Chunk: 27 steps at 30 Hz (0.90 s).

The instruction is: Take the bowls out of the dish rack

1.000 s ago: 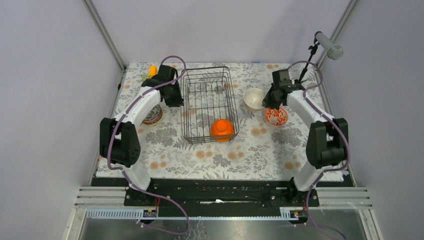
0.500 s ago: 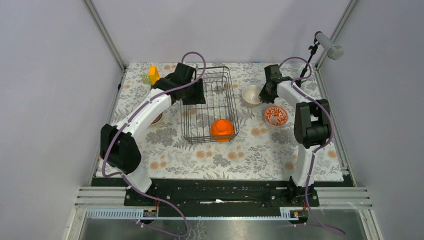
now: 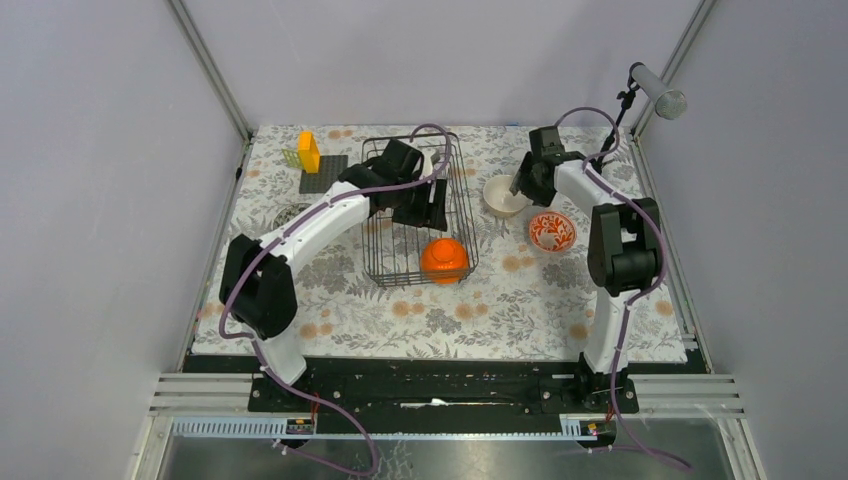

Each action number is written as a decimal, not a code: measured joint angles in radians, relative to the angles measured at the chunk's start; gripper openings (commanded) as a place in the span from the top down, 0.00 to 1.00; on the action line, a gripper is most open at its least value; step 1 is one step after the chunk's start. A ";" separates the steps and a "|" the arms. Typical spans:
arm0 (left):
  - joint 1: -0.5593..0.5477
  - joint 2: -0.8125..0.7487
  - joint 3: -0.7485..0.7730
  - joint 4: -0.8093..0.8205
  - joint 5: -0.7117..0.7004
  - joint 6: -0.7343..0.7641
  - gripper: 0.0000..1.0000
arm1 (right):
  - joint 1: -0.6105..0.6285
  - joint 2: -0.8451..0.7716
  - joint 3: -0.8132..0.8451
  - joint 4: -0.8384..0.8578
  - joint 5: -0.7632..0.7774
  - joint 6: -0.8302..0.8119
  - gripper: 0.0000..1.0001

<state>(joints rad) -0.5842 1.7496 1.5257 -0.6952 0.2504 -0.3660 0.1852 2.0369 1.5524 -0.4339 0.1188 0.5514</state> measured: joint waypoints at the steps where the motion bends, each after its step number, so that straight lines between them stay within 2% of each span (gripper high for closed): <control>1: -0.006 0.002 0.000 0.008 0.010 0.003 0.34 | 0.000 -0.013 -0.006 0.001 -0.001 -0.009 0.24; 3: -0.018 0.008 0.000 0.019 0.026 0.008 0.38 | 0.000 -0.059 -0.027 0.001 -0.005 -0.028 0.15; 6: -0.024 0.035 0.000 0.026 0.037 0.015 0.44 | 0.003 -0.163 -0.077 0.002 -0.002 -0.062 0.10; 10: -0.025 0.073 -0.004 0.026 0.037 0.034 0.50 | 0.017 -0.304 -0.133 0.002 0.004 -0.097 0.09; 16: -0.027 0.087 -0.020 0.024 0.031 0.062 0.52 | 0.048 -0.484 -0.220 0.002 -0.006 -0.126 0.08; 21: -0.030 0.113 -0.023 0.024 0.019 0.063 0.54 | 0.068 -0.561 -0.264 0.001 -0.016 -0.140 0.08; 27: -0.031 0.150 -0.023 0.023 0.014 0.063 0.57 | 0.070 -0.576 -0.278 0.000 -0.033 -0.152 0.07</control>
<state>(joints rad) -0.6151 1.8992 1.5028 -0.6720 0.2646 -0.3031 0.2550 1.4609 1.2739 -0.4339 0.0856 0.3992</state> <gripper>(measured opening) 0.455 0.927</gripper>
